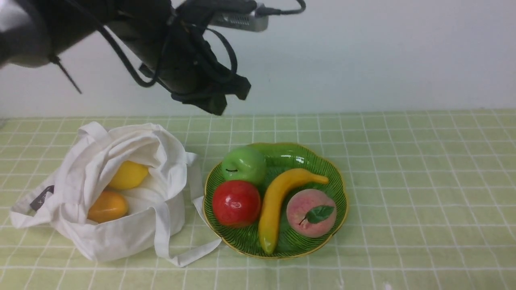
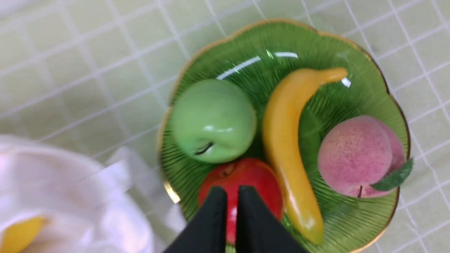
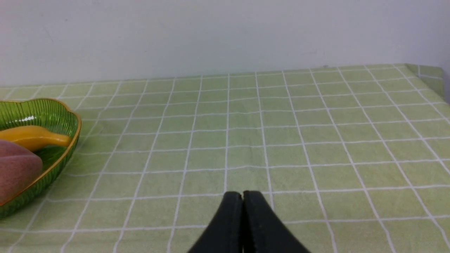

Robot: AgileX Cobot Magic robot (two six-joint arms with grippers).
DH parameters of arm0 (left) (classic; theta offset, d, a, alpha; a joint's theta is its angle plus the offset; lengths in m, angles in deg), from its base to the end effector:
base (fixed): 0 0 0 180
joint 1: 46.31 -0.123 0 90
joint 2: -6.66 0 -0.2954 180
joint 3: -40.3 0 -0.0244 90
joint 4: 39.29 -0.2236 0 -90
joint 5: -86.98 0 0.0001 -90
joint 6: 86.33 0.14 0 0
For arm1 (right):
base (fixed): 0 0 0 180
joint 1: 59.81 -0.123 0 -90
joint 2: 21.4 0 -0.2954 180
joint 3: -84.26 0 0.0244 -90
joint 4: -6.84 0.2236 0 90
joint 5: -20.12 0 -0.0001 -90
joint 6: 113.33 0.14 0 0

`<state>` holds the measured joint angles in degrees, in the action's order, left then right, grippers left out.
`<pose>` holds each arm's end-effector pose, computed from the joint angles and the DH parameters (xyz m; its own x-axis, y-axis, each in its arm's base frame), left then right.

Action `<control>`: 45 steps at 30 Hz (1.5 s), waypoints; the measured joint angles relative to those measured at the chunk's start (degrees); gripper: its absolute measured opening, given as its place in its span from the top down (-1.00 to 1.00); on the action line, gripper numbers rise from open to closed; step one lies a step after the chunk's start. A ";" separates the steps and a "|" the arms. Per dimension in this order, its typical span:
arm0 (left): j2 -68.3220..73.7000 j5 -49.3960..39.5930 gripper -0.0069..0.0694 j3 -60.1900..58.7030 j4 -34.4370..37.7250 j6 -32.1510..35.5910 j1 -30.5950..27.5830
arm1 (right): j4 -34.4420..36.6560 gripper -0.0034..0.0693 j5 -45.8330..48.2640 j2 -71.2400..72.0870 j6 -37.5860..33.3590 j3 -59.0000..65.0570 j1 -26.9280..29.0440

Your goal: Take the fruit out of the bag on the green coffee tablecloth and place them on the plate.

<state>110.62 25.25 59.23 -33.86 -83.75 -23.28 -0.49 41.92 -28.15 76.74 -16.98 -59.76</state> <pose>0.3346 -0.1549 0.3368 -0.7688 0.3268 -0.5497 0.4320 0.8992 -0.0696 0.0612 -0.0067 0.1582 -0.2917 0.0570 -0.9548 0.0628 0.9972 0.0404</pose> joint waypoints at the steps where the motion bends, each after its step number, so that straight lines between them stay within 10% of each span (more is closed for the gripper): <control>1: -2.72 0.12 0.82 -1.18 -0.44 -0.58 0.00 | 0.00 0.93 0.00 0.00 0.00 0.00 0.00; 20: -60.64 24.78 0.84 -53.30 -1.03 -3.56 0.00 | 0.00 0.93 0.00 0.00 0.00 0.00 0.00; 45: -82.19 31.38 0.84 -65.91 -3.89 -0.78 -2.34 | 0.00 0.93 0.00 0.00 0.00 0.00 0.00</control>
<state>28.43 56.63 -6.68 -37.75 -84.53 -25.62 -0.49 41.92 -28.15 76.74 -16.98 -59.76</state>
